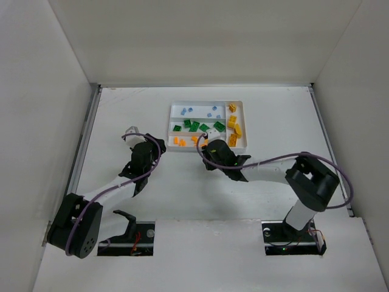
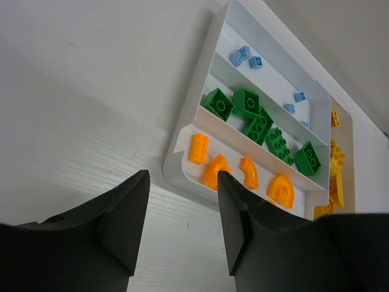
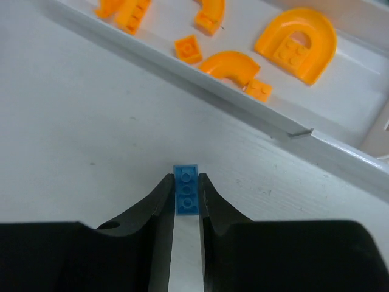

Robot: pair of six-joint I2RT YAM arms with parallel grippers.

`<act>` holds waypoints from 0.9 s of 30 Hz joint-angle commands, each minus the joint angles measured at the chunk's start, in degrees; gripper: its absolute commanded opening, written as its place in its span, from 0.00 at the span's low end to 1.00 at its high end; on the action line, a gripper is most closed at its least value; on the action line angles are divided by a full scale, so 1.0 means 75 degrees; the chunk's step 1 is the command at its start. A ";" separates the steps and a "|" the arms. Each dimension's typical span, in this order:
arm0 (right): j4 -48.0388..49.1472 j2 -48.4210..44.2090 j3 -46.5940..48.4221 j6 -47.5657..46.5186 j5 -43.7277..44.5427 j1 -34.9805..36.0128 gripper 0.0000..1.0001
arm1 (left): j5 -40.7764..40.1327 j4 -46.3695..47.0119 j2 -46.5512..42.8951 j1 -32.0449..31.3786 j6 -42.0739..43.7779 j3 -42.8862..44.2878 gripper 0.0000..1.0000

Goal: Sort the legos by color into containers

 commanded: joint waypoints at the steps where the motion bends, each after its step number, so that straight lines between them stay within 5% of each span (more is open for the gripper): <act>1: -0.0108 -0.1000 0.0164 0.0245 0.0115 0.0068 0.24 | -0.0015 0.0336 0.0007 0.0050 -0.0102 -0.0052 0.46; 7: -0.0413 -0.0922 0.1544 0.0023 -0.0318 -0.0703 0.24 | -0.0015 0.0441 0.0136 0.0073 -0.0161 -0.0075 0.46; 18: -0.1724 0.3425 0.6958 0.0139 -0.0519 -0.2556 0.24 | -0.0026 0.0664 0.0265 0.0039 -0.0067 -0.0110 0.49; 27: -0.1890 0.4400 0.7876 0.0690 -0.0541 -0.2732 0.29 | 0.0009 0.0722 0.0570 -0.0091 0.0027 0.0007 0.49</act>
